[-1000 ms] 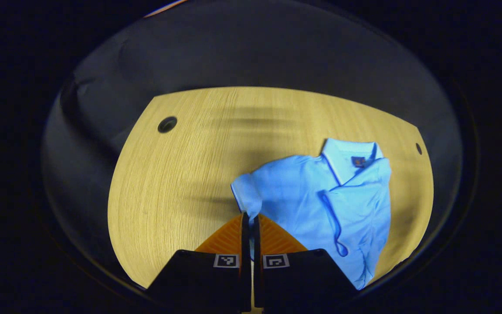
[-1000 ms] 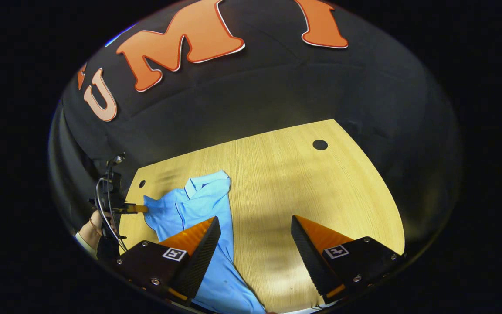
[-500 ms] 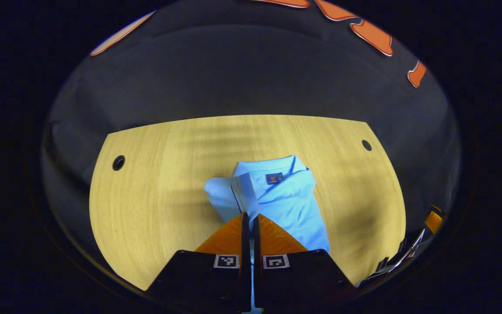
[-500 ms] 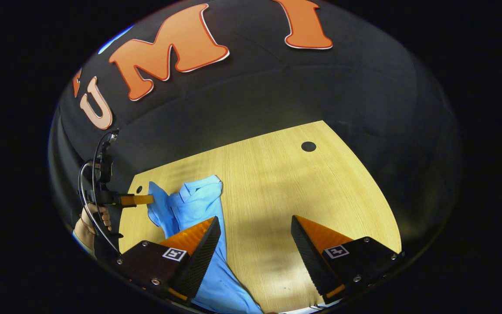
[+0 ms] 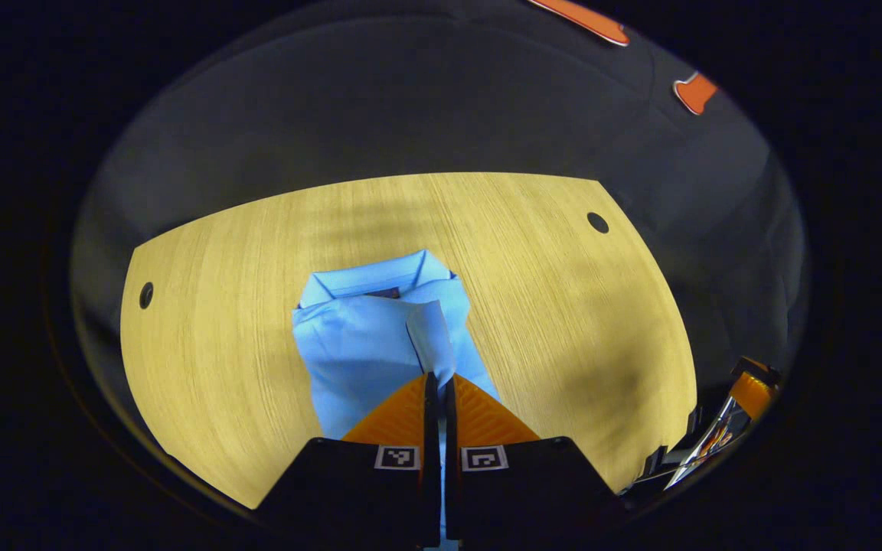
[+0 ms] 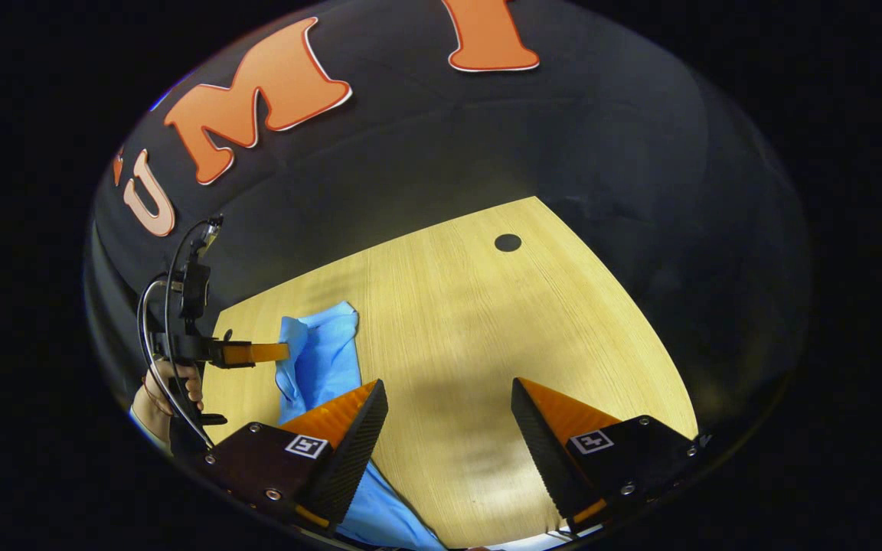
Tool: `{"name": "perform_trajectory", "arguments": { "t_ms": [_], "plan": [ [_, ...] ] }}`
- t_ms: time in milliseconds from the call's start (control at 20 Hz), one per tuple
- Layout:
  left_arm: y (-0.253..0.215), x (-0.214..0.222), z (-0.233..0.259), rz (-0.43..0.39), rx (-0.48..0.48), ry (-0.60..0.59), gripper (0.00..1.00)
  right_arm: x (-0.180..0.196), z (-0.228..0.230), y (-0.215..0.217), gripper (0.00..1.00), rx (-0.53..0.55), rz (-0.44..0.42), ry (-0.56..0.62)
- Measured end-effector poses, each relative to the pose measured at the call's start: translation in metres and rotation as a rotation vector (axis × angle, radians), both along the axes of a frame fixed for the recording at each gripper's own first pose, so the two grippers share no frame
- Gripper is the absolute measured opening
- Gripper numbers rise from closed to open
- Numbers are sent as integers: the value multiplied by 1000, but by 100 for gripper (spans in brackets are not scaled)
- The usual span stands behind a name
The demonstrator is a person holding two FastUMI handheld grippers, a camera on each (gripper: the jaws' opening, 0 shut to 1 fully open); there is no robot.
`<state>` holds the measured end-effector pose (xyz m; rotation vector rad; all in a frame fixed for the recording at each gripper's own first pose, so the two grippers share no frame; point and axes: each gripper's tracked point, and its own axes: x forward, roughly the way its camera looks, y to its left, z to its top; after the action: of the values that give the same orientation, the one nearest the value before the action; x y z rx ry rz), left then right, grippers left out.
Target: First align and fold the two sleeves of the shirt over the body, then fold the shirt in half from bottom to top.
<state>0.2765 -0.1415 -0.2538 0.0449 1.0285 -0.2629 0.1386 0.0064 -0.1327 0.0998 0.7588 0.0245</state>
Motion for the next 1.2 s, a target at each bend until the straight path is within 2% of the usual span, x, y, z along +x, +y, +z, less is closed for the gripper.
{"name": "perform_trajectory", "arguments": {
  "t_ms": [150, 400, 550, 600, 750, 1000, 1200],
  "plan": [
    [-12, 1, -16, -25, 58, 21, 6, -2, -6, -8, 99, 2, -11, 17],
    [-31, 2, -35, -3, 31, 61, 6, -2, -12, -17, 99, -4, -20, 30],
    [-34, -3, -33, 9, -9, 67, 17, -1, -15, -16, 99, -6, -18, 38],
    [-33, -7, -31, 13, -9, 69, 28, -1, -15, -14, 99, -8, -13, 40],
    [-22, -13, -21, 36, -5, 49, 100, 0, -18, -1, 99, -5, 7, 48],
    [10, -41, 9, 83, -66, 31, 100, -7, -28, 33, 99, -20, 68, 75],
    [54, -73, 22, 132, -76, 18, 100, -18, -42, 69, 99, -48, 140, 106]
  ]
}}
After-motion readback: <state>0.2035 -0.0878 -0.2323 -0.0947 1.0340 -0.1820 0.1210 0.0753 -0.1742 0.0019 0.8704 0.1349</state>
